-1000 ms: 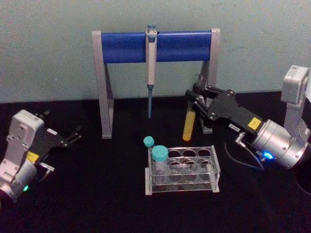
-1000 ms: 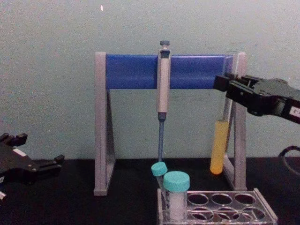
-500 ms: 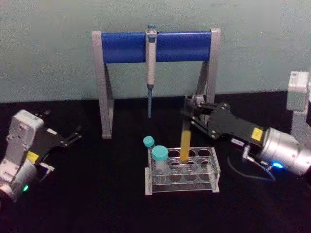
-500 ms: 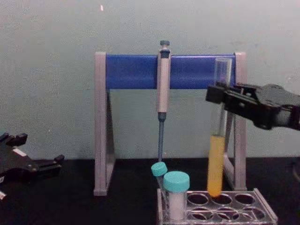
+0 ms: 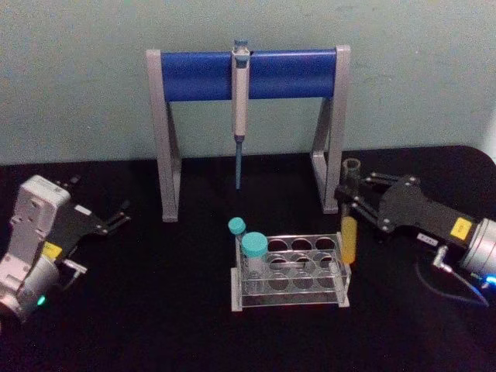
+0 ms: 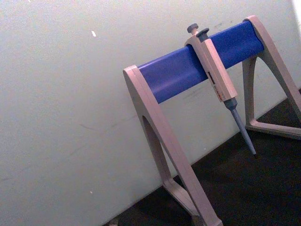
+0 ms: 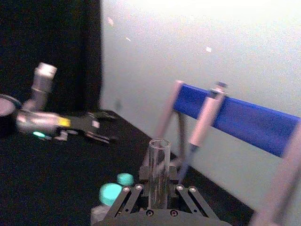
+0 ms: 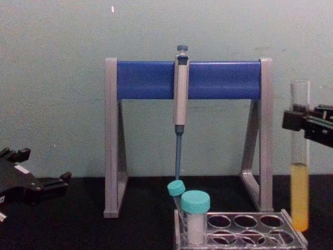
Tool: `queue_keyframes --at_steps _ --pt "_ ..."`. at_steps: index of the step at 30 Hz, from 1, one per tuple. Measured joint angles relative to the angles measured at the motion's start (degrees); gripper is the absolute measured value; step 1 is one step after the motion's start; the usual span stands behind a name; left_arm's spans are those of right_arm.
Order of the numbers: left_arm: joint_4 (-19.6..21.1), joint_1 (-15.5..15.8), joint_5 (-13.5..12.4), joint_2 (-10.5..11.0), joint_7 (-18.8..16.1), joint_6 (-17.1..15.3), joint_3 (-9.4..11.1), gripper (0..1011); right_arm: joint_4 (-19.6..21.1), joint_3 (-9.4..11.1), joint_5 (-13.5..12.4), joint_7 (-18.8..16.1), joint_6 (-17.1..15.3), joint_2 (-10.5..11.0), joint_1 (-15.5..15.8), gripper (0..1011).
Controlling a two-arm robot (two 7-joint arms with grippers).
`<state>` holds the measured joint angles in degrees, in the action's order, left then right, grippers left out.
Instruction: Pick up the test tube from the test tube rack, shake it, then place it back into the test tube rack.
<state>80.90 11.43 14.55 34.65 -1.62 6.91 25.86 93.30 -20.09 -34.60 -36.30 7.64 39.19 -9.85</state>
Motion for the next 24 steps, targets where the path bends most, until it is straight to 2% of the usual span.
queue_keyframes --at_steps 6,9,13,14,19,24 --pt "0.00 0.00 0.00 0.00 0.00 0.00 0.00 1001 0.89 1.13 4.34 5.46 -1.46 -0.42 0.21 232" --pt "0.00 0.00 0.00 0.00 0.00 0.00 0.00 1001 0.56 1.31 7.26 8.42 -1.99 -1.94 -0.89 232" --pt "0.00 0.00 0.00 0.00 0.00 0.00 0.00 1001 -0.30 1.24 8.82 9.70 -2.01 -3.55 -2.04 232" --pt "0.00 0.00 0.00 0.00 0.00 0.00 0.00 1001 -0.83 1.12 9.37 10.05 -1.87 -4.51 -2.71 232" --pt "0.00 0.00 0.00 0.00 0.00 0.00 0.00 1001 -3.25 0.82 9.51 9.33 -0.47 -7.82 -4.77 232" --pt "0.00 0.00 0.00 0.00 0.00 0.00 0.00 1001 -5.80 0.55 7.60 6.37 0.86 -10.57 -6.60 232"
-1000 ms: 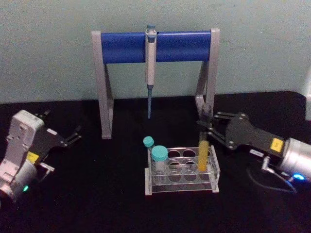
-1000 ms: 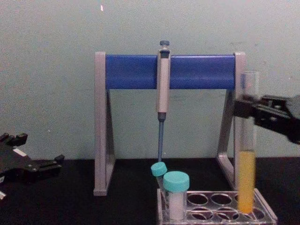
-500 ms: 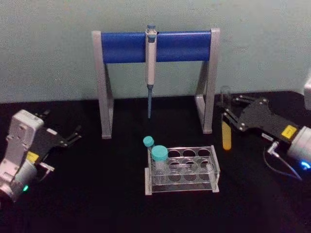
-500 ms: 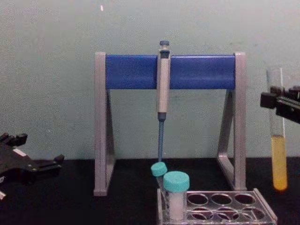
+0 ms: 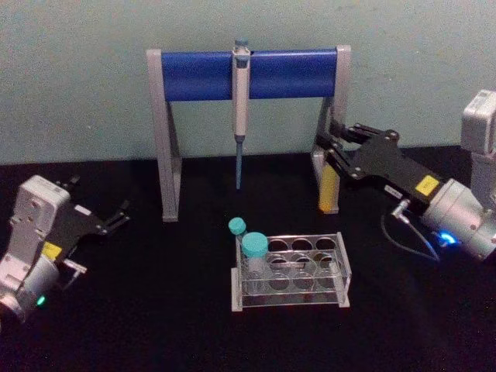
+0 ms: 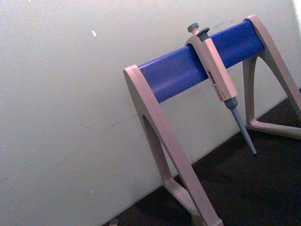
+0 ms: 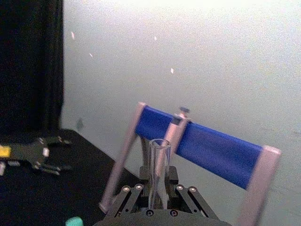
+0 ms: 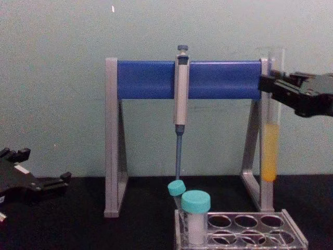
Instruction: Pick up the test tube from the test tube rack, shake it, then place it back into the test tube rack.
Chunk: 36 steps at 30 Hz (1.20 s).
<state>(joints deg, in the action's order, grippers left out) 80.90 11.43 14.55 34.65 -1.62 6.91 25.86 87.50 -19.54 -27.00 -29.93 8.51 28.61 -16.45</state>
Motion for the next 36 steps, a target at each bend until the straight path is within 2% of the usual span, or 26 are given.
queue_keyframes --at_steps 4,5,10,13,15,18,22,26,29,34,36 --pt "0.00 0.00 0.00 0.00 0.00 0.00 0.00 1001 -1.53 -0.40 -2.65 -3.46 0.26 -1.23 -1.08 232" --pt "0.00 0.00 0.00 0.00 0.00 0.00 0.00 1001 -1.96 -0.64 -4.12 -5.16 0.17 -1.42 -1.39 232" --pt "0.00 0.00 0.00 0.00 0.00 0.00 0.00 1001 -2.27 -1.38 -8.33 -9.77 -1.03 -0.74 -1.68 232" --pt "0.00 0.00 0.00 0.00 0.00 0.00 0.00 1001 -1.46 -1.77 -10.99 -12.79 -2.12 0.89 -1.17 232" --pt "0.00 0.00 0.00 0.00 0.00 0.00 0.00 1001 -1.22 -1.79 -11.47 -13.28 -2.32 1.27 -0.99 232" --pt "0.00 0.00 0.00 0.00 0.00 0.00 0.00 1001 0.34 -1.66 -13.58 -14.94 -3.47 3.65 0.48 232" --pt "0.00 0.00 0.00 0.00 0.00 0.00 0.00 1001 2.60 -0.74 -14.54 -14.28 -4.74 6.57 2.50 232" --pt "0.00 0.00 0.00 0.00 0.00 0.00 0.00 1001 5.16 0.23 -13.38 -10.79 -5.46 9.65 4.44 232" --pt "0.00 0.00 0.00 0.00 0.00 0.00 0.00 1001 6.68 0.40 -10.25 -7.09 -5.75 11.21 5.03 232" --pt "0.00 0.00 0.00 0.00 0.00 0.00 0.00 1001 7.46 0.15 -4.34 -1.33 -6.54 10.97 4.54 232" --pt "0.00 0.00 0.00 0.00 0.00 0.00 0.00 1001 7.30 0.07 -3.22 -0.41 -6.55 10.36 4.15 232"
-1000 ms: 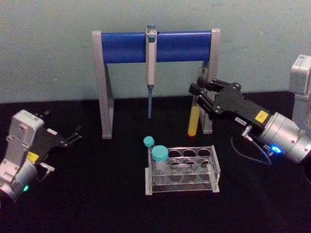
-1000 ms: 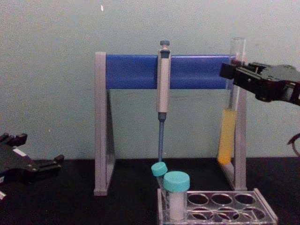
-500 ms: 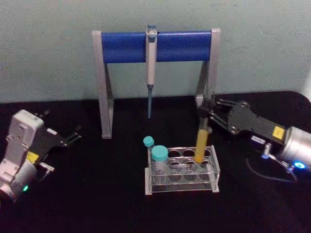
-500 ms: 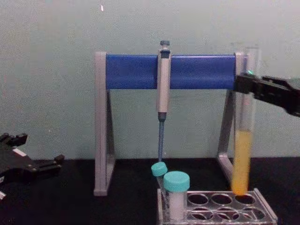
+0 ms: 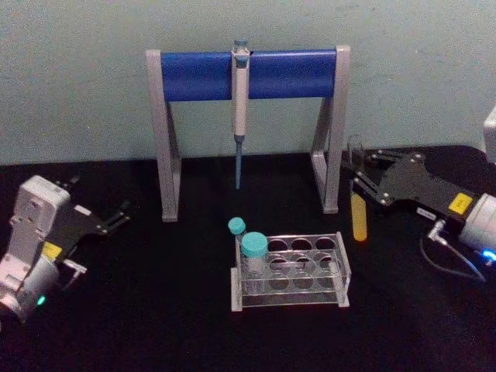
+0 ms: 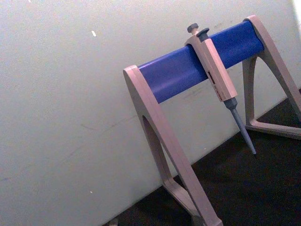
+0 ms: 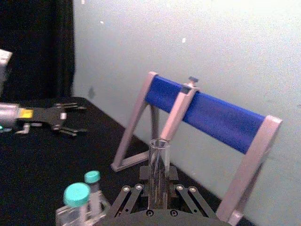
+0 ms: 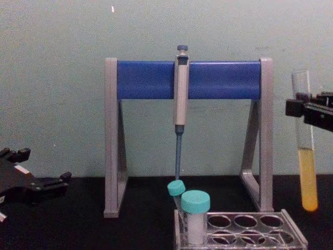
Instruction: Pick up the test tube from the test tube rack, shake it, then place it back into the test tube rack.
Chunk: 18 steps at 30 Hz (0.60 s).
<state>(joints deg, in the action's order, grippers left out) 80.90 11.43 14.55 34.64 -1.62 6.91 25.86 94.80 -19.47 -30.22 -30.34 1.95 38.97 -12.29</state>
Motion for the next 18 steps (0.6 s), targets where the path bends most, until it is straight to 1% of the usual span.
queue_keyframes --at_steps 1,3,4,7,10,13,14,15,16,18 --pt "0.00 0.00 0.00 0.00 0.00 0.00 0.00 1001 -0.40 -0.06 0.94 0.92 0.04 -0.80 -0.42 232" --pt "0.00 0.00 0.00 0.00 0.00 0.00 0.00 1001 -0.92 -0.09 1.81 1.80 0.16 -1.77 -0.92 232" --pt "0.00 0.00 0.00 0.00 0.00 0.00 0.00 1001 -1.48 -0.10 2.45 2.67 0.48 -2.85 -1.39 232" --pt "0.00 0.00 0.00 0.00 0.00 0.00 0.00 1001 -2.33 -0.09 3.02 3.46 1.34 -4.46 -1.97 232" --pt "0.00 0.00 0.00 0.00 0.00 0.00 0.00 1001 -4.07 -0.05 3.15 3.47 3.32 -7.19 -2.90 232" --pt "0.00 0.00 0.00 0.00 0.00 0.00 0.00 1001 -5.16 -0.06 2.39 2.36 4.33 -8.57 -3.40 232" --pt "0.00 0.00 0.00 0.00 0.00 0.00 0.00 1001 -6.00 -0.12 1.30 0.88 4.86 -9.48 -3.76 232" --pt "0.00 0.00 0.00 0.00 0.00 0.00 0.00 1001 -6.41 -0.18 0.70 0.12 5.04 -9.87 -3.96 232" --pt "0.00 0.00 0.00 0.00 0.00 0.00 0.00 1001 -7.17 -0.35 -0.51 -1.45 5.30 -10.57 -4.39 232" --pt "0.00 0.00 0.00 0.00 0.00 0.00 0.00 1001 -7.84 -0.52 -1.85 -3.10 5.46 -11.06 -4.71 232"
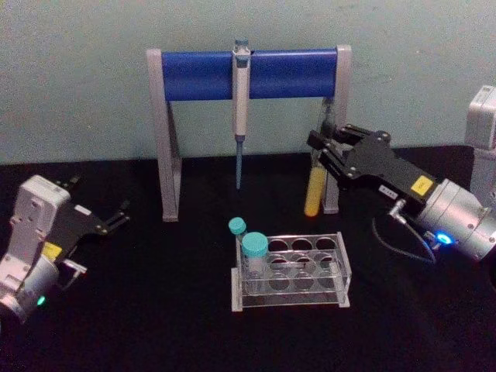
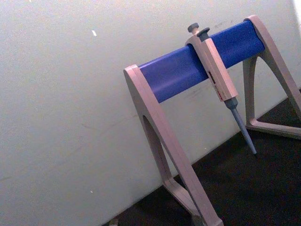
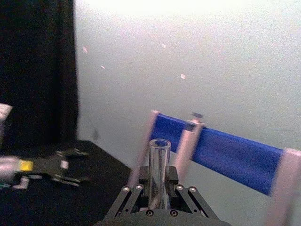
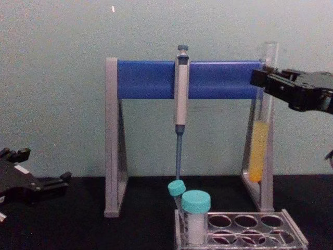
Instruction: Pick up the test tube from the test tube rack, shake it, then place it back into the test tube rack.
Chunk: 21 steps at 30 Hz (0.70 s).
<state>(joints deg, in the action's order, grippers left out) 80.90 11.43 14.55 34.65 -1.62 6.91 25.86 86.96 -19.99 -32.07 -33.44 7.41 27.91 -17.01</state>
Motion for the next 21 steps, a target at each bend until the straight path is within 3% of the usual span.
queue_keyframes --at_steps 2,5,7,12,18,21 --pt "0.00 0.00 0.00 0.00 0.00 0.00 0.00 1001 -0.47 -0.14 -1.44 -1.54 0.07 -0.30 -0.21 232" --pt "0.00 0.00 0.00 0.00 0.00 0.00 0.00 1001 -1.23 -0.27 -6.04 -5.84 -0.13 -0.44 -0.37 232" --pt "0.00 0.00 0.00 0.00 0.00 0.00 0.00 1001 -1.31 -0.27 -7.78 -7.24 -0.56 -0.21 -0.35 232" --pt "0.00 0.00 0.00 0.00 0.00 0.00 0.00 1001 -0.67 -0.20 -12.39 -10.47 -3.44 1.94 0.59 232" --pt "0.00 0.00 0.00 0.00 0.00 0.00 0.00 1001 1.79 0.06 -13.34 -10.03 -5.65 5.52 2.30 232" --pt "0.00 0.00 0.00 0.00 0.00 0.00 0.00 1001 3.47 0.48 -12.80 -8.10 -5.95 7.61 3.47 232"
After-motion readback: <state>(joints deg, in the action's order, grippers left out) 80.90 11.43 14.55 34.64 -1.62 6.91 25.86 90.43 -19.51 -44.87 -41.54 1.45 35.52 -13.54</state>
